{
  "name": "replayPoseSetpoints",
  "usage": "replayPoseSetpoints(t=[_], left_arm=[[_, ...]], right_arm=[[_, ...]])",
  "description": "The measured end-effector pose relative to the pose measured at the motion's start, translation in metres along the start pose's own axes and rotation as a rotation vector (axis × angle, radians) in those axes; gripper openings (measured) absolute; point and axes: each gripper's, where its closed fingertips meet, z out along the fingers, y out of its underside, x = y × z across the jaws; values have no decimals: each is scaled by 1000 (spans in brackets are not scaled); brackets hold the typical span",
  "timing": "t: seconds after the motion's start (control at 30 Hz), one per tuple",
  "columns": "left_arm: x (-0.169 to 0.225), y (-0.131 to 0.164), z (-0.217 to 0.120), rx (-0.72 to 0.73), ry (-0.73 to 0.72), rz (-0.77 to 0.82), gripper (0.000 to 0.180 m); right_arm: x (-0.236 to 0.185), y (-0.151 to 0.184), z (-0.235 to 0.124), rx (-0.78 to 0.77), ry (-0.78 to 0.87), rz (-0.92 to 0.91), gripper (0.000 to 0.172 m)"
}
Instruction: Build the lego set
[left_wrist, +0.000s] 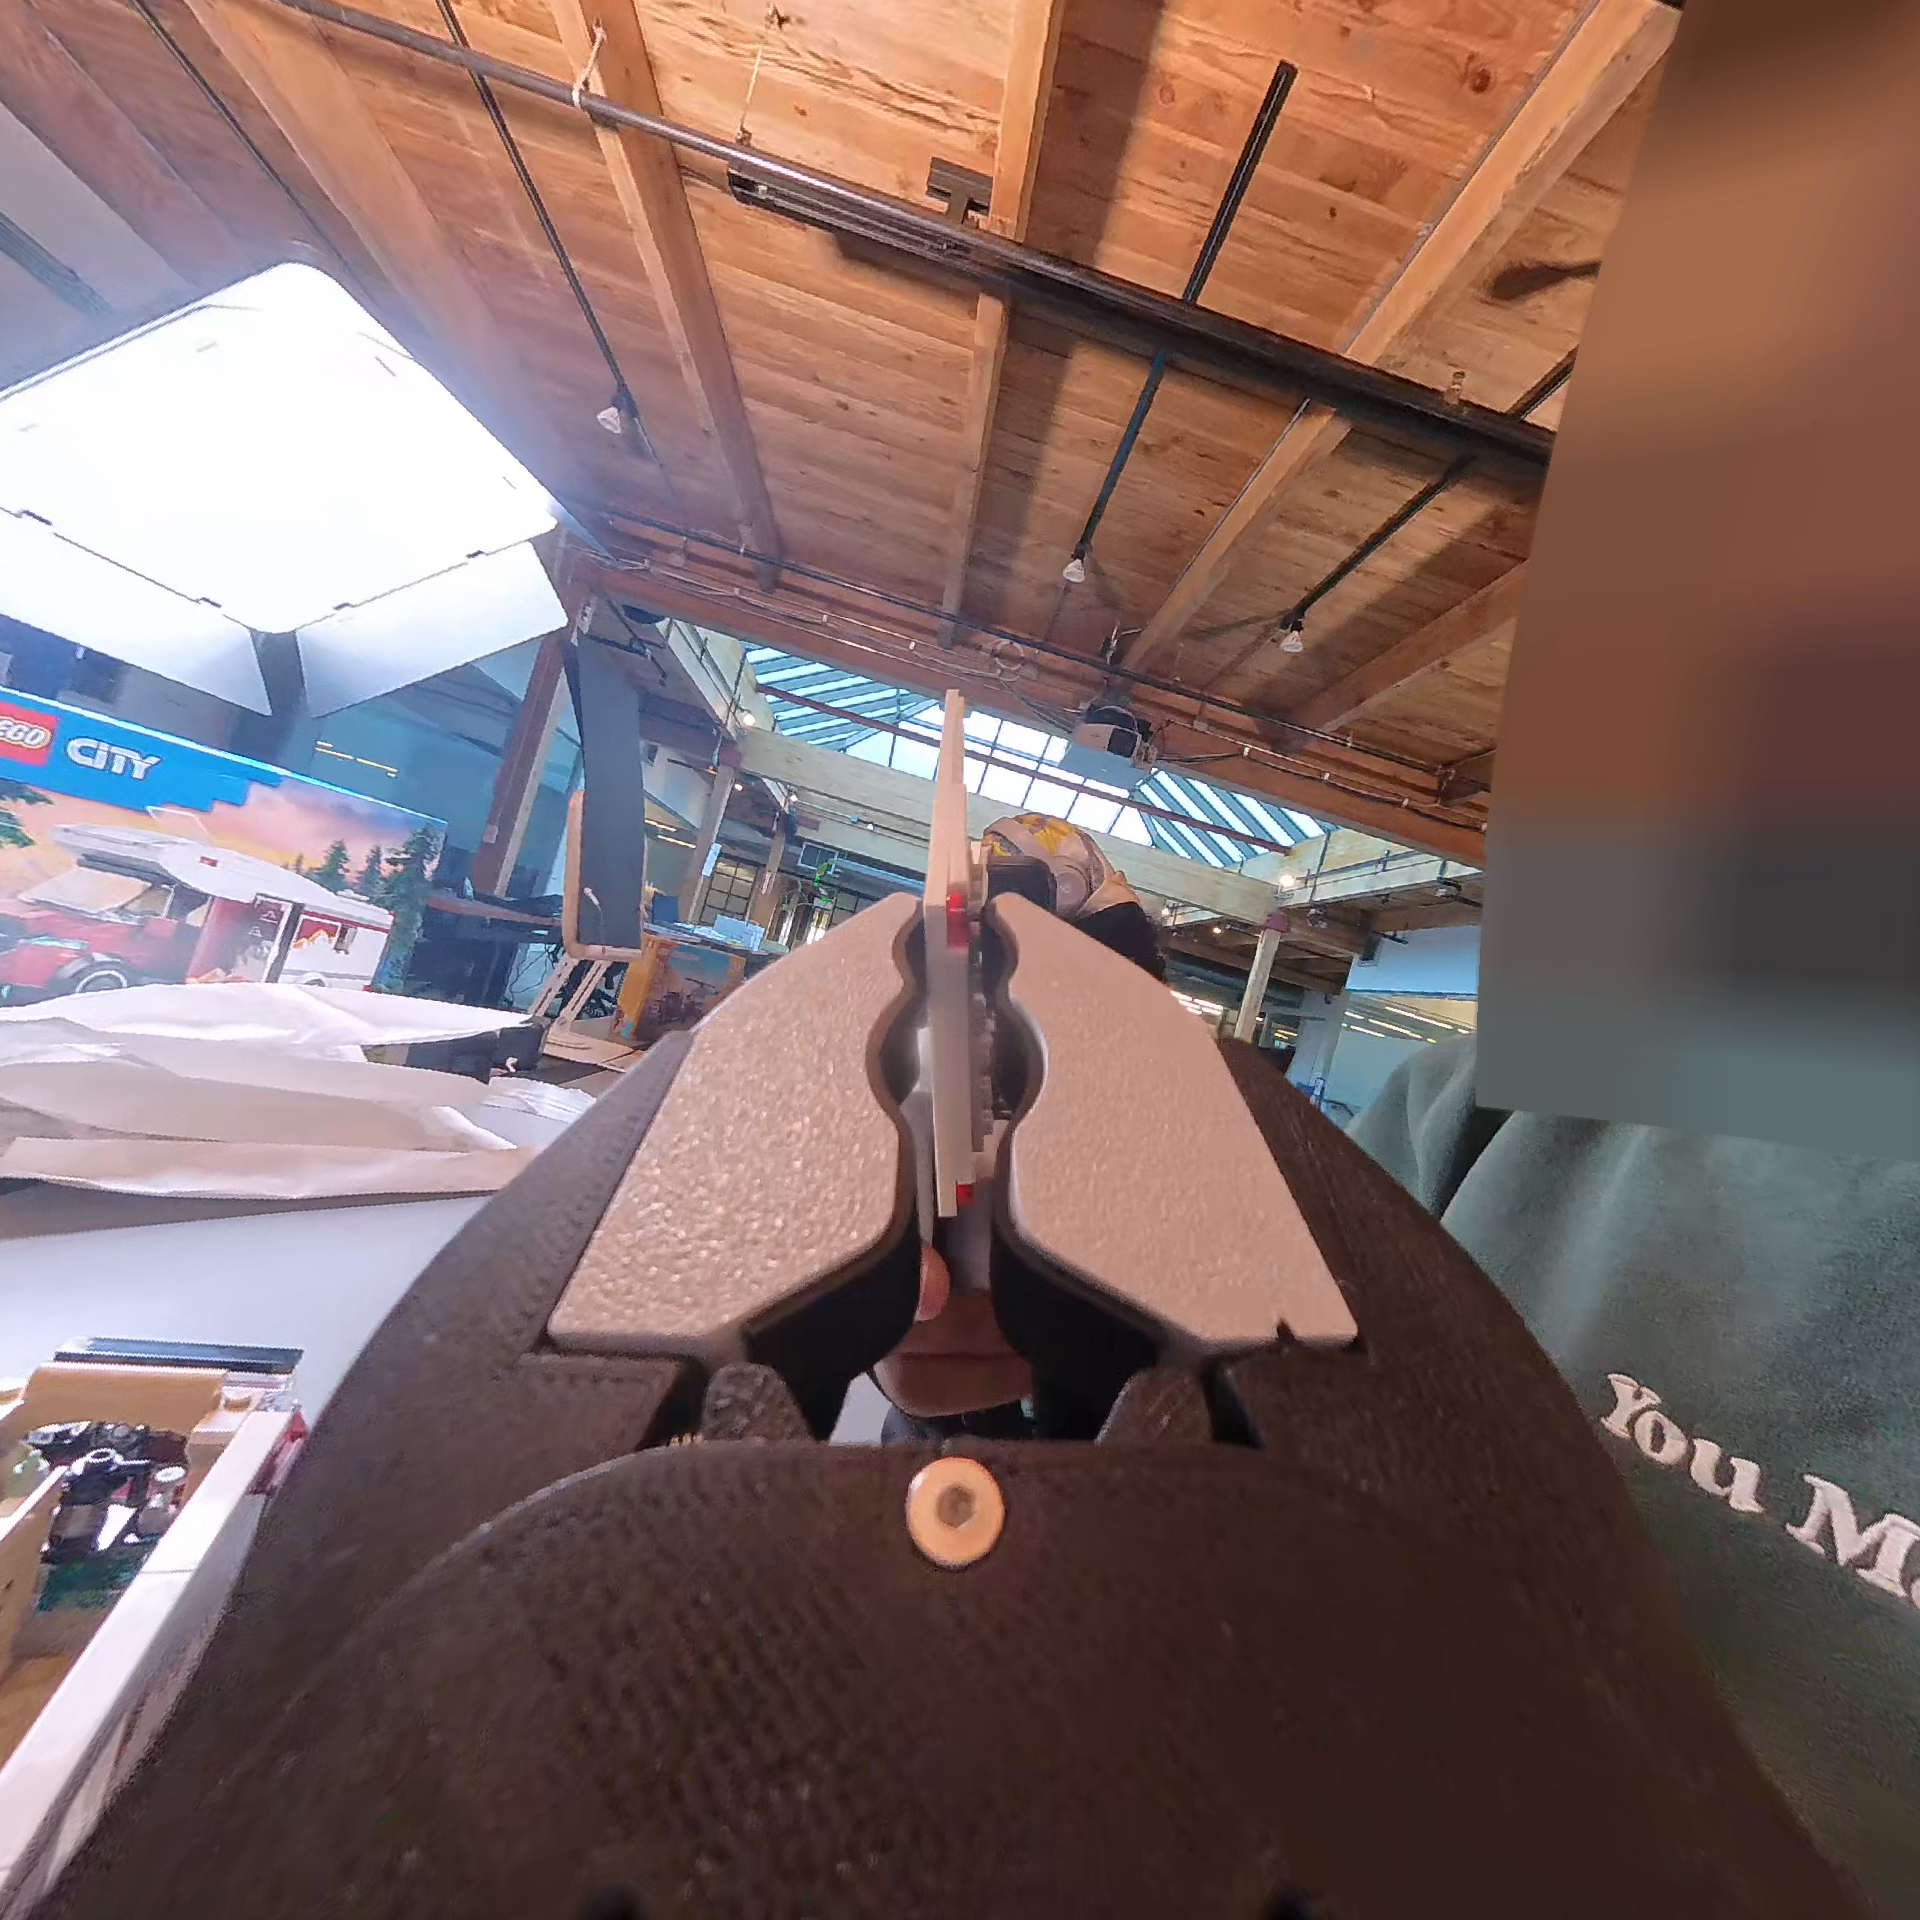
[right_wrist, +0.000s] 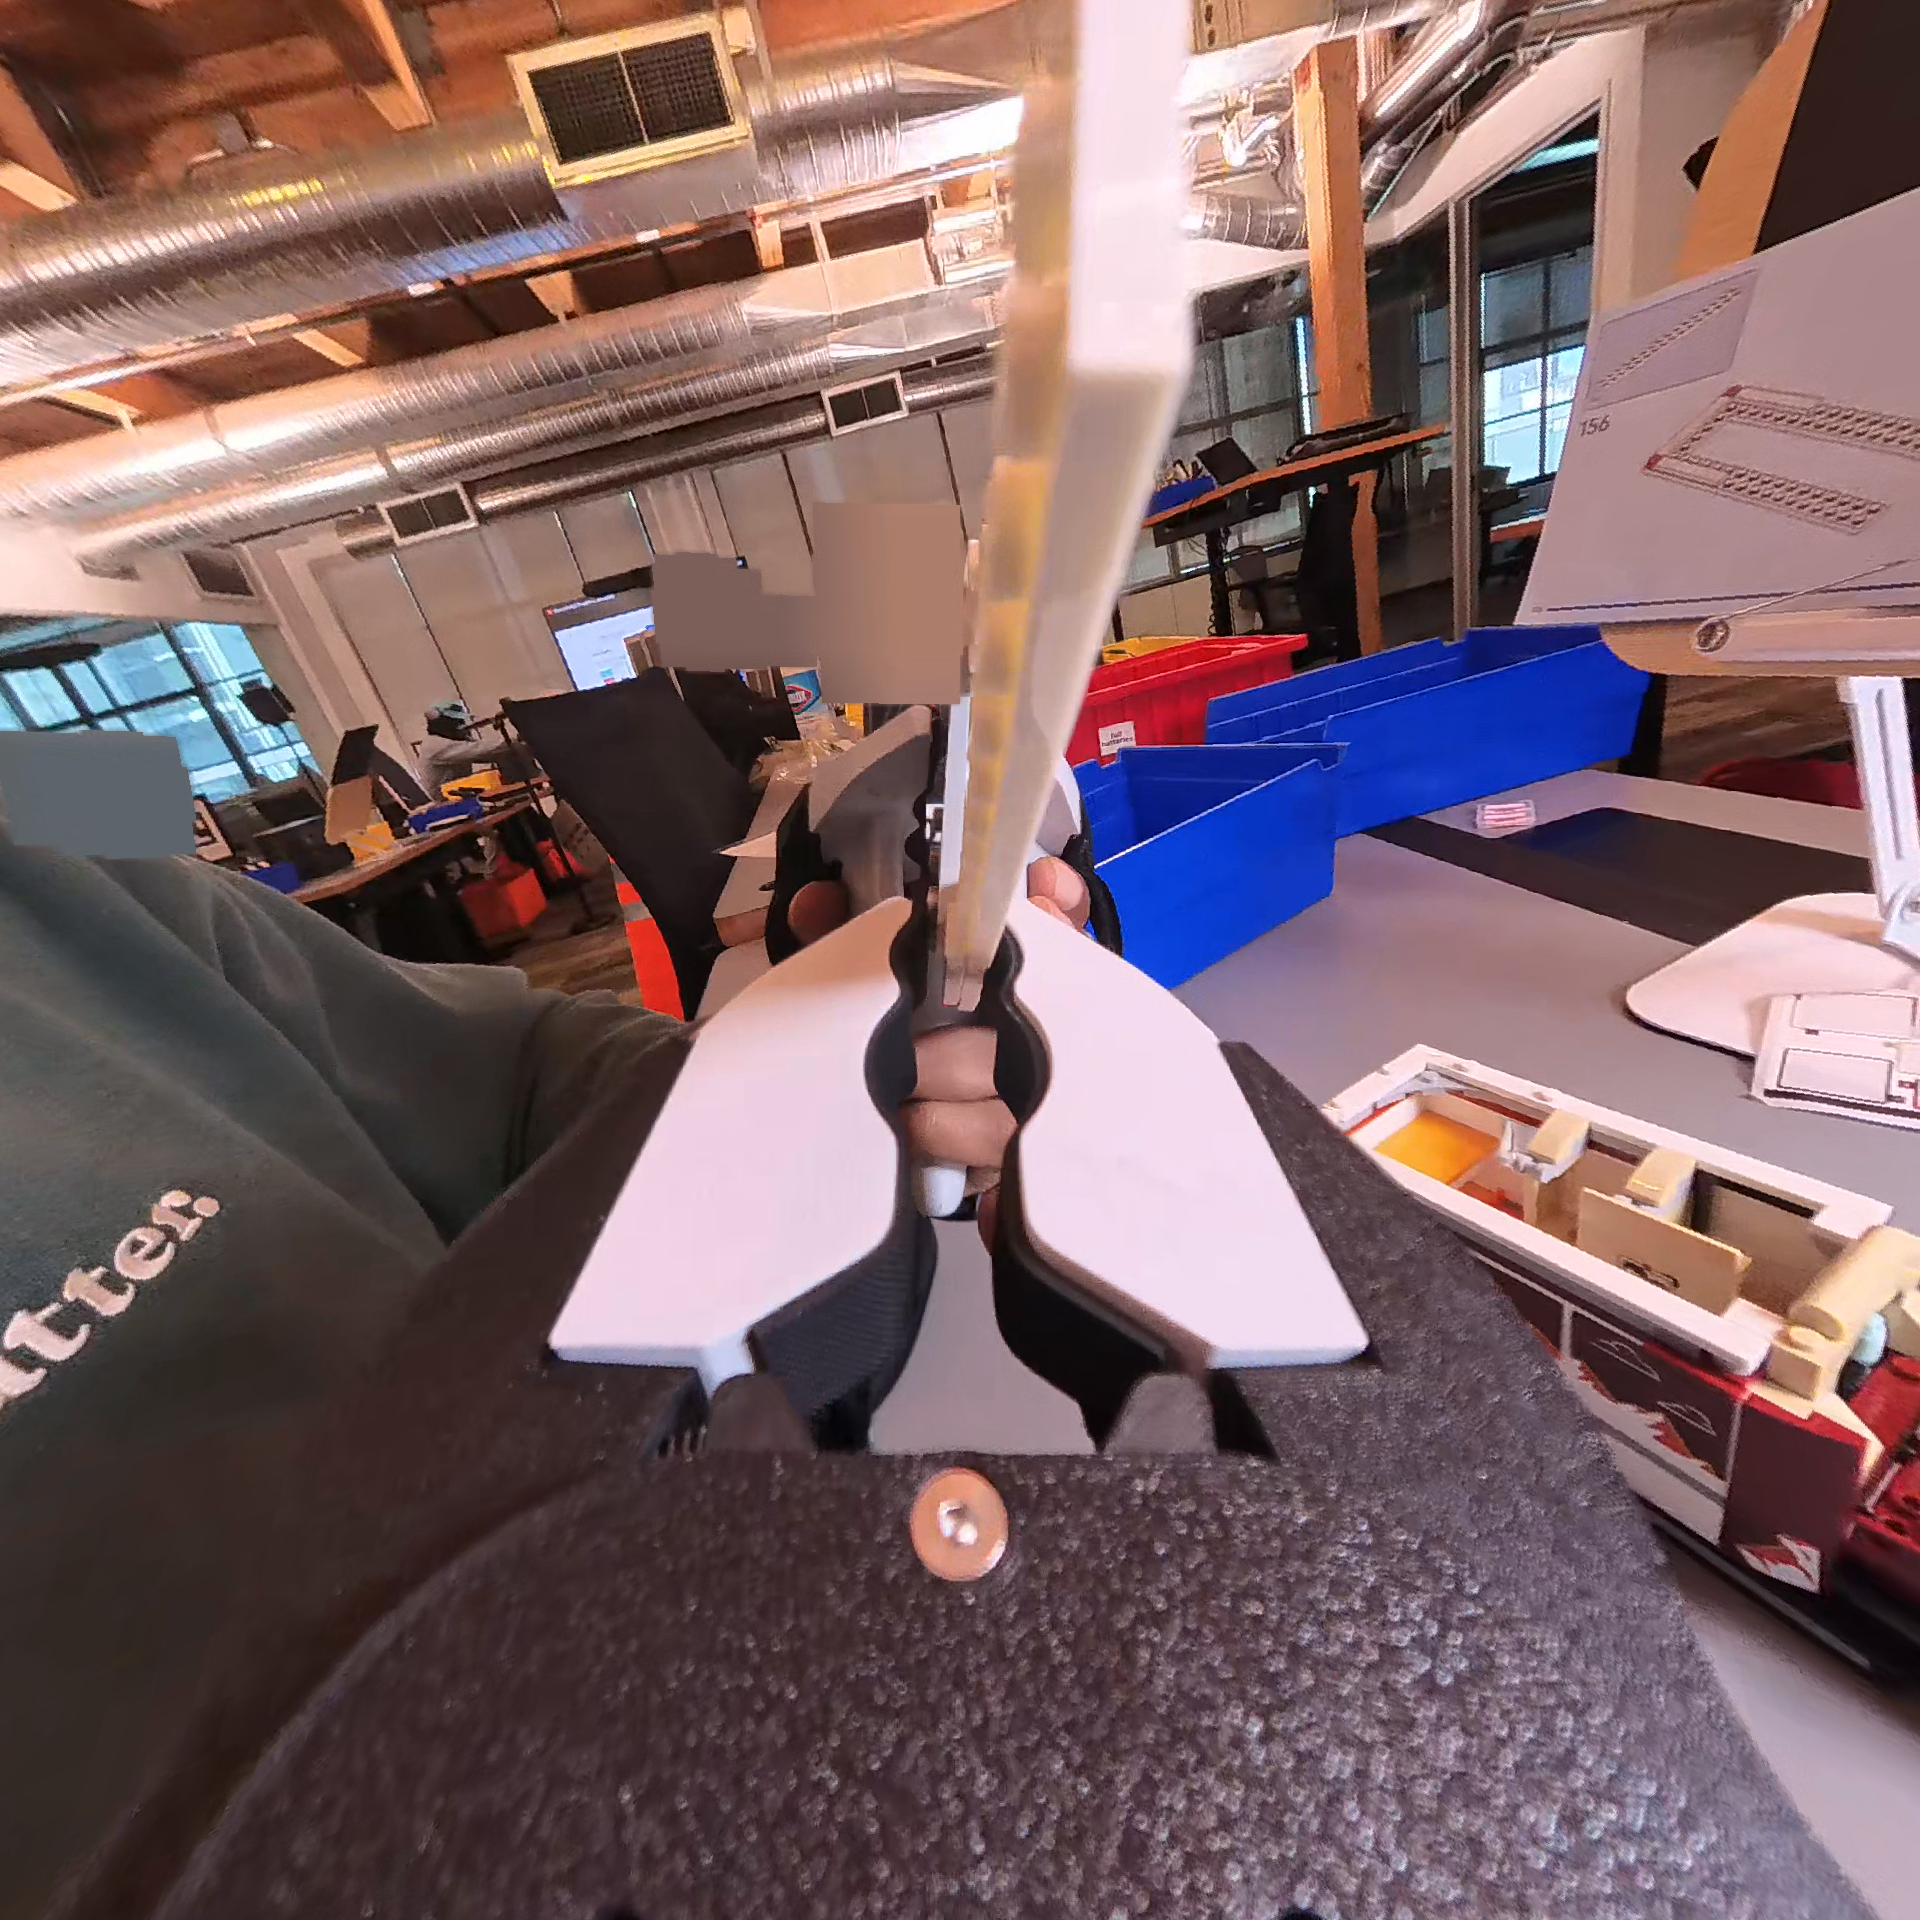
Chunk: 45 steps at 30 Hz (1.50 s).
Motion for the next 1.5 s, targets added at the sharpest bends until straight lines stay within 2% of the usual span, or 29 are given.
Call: replayPoseSetpoints(t=[0.13, 0.2, 0.27, 0.33, 0.43, 0.57, 0.6, 0.77, 0.93, 1.03, 1.1, 1.2, 1.33, 1.5], left_arm=[[-4, 6, -1, -53, -5, 18, 13], [-2, 14, -1, -112, 4, 35, 25], [-4, 24, -2, -174, -7, 51, 29], [-8, 34, -4, -235, -37, 84, 24], [-9, 33, -4, -251, -32, 82, 20], [-5, 34, -6, -304, -27, 159, 16], [-5, 33, -7, -306, -27, 166, 11], [5, 29, -5, -288, 15, 183, 11], [2, 30, -4, -274, 10, 136, 10], [2, 31, -4, -276, 15, 114, 10], [-1, 30, -5, -269, 3, 105, 10], [-1, 28, -5, -255, 14, 76, 10], [-4, 28, -10, -258, 6, 57, 28], [-7, 34, -6, -298, -43, 72, 16]], right_arm=[[4, 2, -1, 12, 23, -32, 9], [7, 0, -1, 24, 32, -34, 9], [10, -1, -2, 26, 46, -47, 9], [11, 0, -2, 6, 49, -76, 9], [10, -1, -1, 3, 46, -100, 9], [6, -2, -1, 9, 35, -123, 8], [4, -2, 0, 6, 29, -136, 7], [-5, -6, 1, -3, 12, -196, 7], [-1, -7, 0, -2, 3, -133, 8], [2, -7, -2, -14, 9, -127, 20], [1, -9, -3, -5, -9, -96, 9], [1, -9, -2, 6, -31, -50, 7], [6, -13, -5, 53, -53, 67, 7], [9, -10, -4, 53, -63, 131, 8]])
